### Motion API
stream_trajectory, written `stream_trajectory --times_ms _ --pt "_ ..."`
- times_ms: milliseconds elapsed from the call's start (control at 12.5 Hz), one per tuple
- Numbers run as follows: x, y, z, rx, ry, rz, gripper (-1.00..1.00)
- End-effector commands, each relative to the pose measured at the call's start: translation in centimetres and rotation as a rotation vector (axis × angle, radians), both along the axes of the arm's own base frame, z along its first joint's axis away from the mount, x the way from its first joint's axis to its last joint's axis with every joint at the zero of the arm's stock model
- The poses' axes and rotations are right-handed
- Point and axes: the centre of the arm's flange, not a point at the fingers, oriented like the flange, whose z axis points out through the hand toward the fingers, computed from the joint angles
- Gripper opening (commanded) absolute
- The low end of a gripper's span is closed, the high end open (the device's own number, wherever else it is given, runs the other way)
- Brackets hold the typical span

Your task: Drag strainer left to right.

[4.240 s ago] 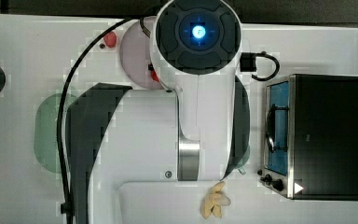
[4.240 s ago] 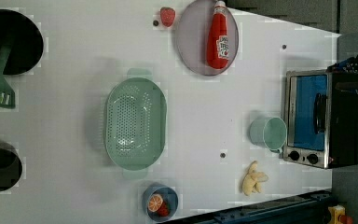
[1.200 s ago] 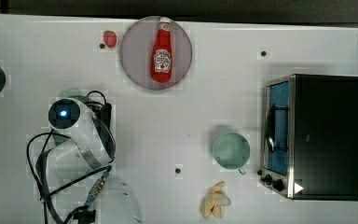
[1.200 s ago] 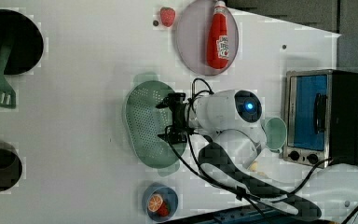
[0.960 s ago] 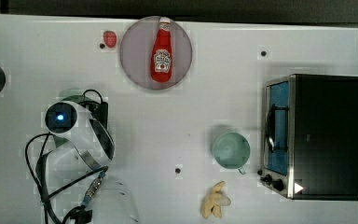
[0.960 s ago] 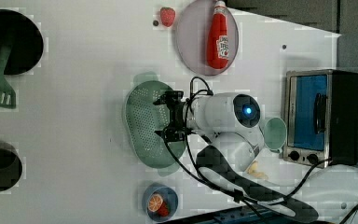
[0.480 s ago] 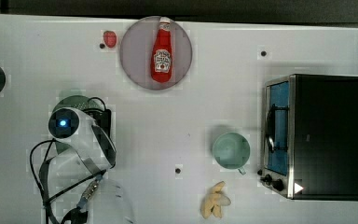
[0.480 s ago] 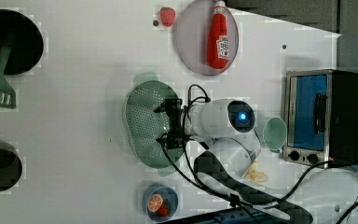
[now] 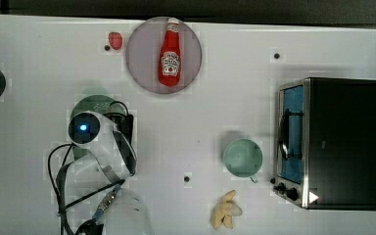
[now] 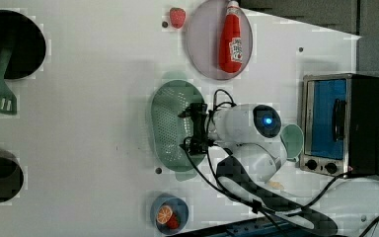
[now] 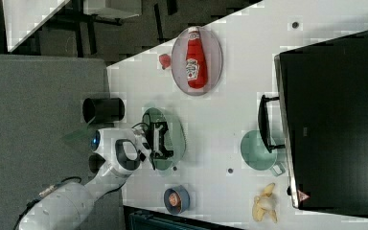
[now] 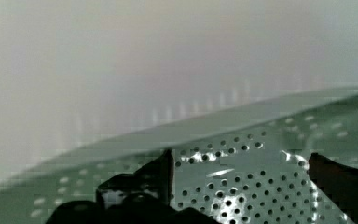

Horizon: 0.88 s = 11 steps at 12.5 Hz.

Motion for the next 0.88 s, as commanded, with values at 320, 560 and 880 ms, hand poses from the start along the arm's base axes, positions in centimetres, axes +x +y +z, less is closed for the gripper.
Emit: stream_trajectory --times_ms 320,560,880 --pt "0.4 -5.9 1.7 -0.019 -0.014 0.03 1.0" --pt "0.5 -9.5 1.9 -0.04 -0.011 0.046 1.0" --pt "0.7 -14.0 2.1 -0.066 -0.006 0.046 1.0"
